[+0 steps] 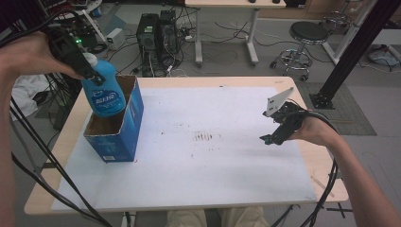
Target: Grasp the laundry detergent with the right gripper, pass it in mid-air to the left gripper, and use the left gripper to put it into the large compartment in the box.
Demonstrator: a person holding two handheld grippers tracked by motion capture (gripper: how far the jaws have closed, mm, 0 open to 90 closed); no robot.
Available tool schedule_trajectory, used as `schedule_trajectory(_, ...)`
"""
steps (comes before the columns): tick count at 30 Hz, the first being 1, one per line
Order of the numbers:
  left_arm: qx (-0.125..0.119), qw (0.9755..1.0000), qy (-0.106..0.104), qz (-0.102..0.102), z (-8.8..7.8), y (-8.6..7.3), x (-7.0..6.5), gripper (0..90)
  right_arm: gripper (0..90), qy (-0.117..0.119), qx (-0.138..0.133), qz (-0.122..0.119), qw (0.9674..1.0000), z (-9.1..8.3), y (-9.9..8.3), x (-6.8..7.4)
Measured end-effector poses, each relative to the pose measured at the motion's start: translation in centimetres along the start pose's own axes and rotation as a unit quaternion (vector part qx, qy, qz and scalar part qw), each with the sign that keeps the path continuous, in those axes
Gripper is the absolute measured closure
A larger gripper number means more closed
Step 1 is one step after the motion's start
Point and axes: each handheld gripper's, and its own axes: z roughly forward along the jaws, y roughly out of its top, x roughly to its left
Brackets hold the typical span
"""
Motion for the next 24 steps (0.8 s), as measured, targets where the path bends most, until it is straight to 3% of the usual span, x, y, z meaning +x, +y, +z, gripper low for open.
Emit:
schedule_trajectory(10,0.023,0.9996,-0.013,0.006,3.4,-0.7,0.1,38.3,13.4,-0.002,0.006,0.002,1.0000,-0.1,-0.1,0.1)
schedule_trajectory(24,0.050,0.9977,-0.040,0.023,10.0,-2.6,-0.2,38.3,13.4,-0.003,0.013,-0.004,0.9999,0.1,0.1,0.4)
